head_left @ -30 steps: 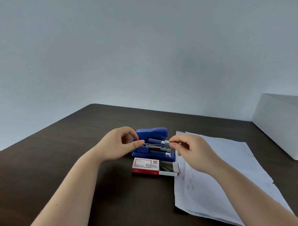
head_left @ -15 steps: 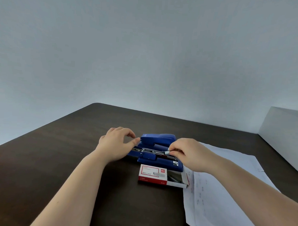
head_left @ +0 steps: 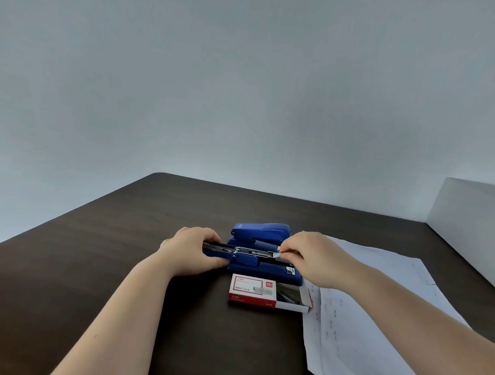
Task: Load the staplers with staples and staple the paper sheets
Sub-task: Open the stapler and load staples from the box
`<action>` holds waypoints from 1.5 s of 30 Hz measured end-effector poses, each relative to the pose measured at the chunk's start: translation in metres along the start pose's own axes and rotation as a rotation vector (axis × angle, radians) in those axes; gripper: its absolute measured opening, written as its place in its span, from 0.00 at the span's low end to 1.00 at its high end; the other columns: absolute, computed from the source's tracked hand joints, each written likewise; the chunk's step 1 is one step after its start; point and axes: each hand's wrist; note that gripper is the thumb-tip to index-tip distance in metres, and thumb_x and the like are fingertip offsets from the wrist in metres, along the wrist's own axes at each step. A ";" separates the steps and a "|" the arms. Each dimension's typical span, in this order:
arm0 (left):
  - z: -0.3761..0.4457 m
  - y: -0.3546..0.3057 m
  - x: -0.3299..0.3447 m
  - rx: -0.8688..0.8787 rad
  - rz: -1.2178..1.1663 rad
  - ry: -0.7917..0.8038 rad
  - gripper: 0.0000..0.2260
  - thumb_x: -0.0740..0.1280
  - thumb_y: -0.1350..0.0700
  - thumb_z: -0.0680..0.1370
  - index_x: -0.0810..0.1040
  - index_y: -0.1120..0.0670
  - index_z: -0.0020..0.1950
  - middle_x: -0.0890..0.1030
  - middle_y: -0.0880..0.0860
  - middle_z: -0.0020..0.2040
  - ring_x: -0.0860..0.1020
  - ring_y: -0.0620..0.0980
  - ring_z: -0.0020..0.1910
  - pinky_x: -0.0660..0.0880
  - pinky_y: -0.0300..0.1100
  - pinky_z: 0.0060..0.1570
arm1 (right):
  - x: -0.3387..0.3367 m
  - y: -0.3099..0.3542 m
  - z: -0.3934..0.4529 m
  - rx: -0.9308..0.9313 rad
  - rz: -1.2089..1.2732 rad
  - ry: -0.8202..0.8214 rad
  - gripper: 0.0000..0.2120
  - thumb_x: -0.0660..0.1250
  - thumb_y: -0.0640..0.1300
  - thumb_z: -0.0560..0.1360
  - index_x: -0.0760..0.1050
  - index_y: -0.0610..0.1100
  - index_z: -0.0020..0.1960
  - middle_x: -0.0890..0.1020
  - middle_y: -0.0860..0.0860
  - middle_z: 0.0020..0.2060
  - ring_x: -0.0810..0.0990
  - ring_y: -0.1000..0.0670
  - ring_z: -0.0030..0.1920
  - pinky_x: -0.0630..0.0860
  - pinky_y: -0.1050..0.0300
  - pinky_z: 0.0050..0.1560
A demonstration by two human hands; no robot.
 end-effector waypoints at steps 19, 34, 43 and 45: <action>-0.011 0.003 -0.022 -0.110 -0.142 -0.201 0.25 0.80 0.48 0.62 0.76 0.48 0.56 0.79 0.51 0.50 0.77 0.49 0.48 0.70 0.40 0.47 | 0.014 -0.021 -0.011 0.059 0.287 -0.028 0.19 0.66 0.46 0.77 0.72 0.51 0.67 0.80 0.51 0.60 0.78 0.53 0.54 0.72 0.64 0.53; -0.006 -0.061 -0.016 0.164 -0.423 -0.215 0.13 0.75 0.53 0.70 0.78 0.46 0.52 0.82 0.49 0.47 0.79 0.45 0.48 0.70 0.31 0.43 | 0.014 -0.025 -0.013 -0.113 0.249 -0.048 0.12 0.63 0.46 0.78 0.77 0.50 0.60 0.82 0.52 0.53 0.78 0.54 0.48 0.73 0.64 0.51; 0.011 -0.097 0.009 0.346 -0.006 0.052 0.13 0.73 0.50 0.72 0.80 0.48 0.55 0.75 0.42 0.46 0.74 0.41 0.47 0.68 0.35 0.50 | 0.005 -0.060 -0.020 0.134 0.518 -0.361 0.12 0.61 0.37 0.78 0.79 0.47 0.57 0.80 0.57 0.46 0.77 0.61 0.41 0.74 0.72 0.42; 0.014 -0.100 0.019 0.357 0.021 0.080 0.13 0.72 0.49 0.73 0.80 0.48 0.57 0.75 0.44 0.48 0.73 0.43 0.49 0.69 0.37 0.53 | 0.003 -0.075 -0.020 0.228 0.501 -0.402 0.12 0.60 0.37 0.78 0.79 0.46 0.56 0.82 0.54 0.45 0.78 0.58 0.40 0.74 0.68 0.42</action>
Point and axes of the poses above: each hand's wrist, its own z-axis towards the middle knuckle, its own x-axis out of the palm, y = z × x
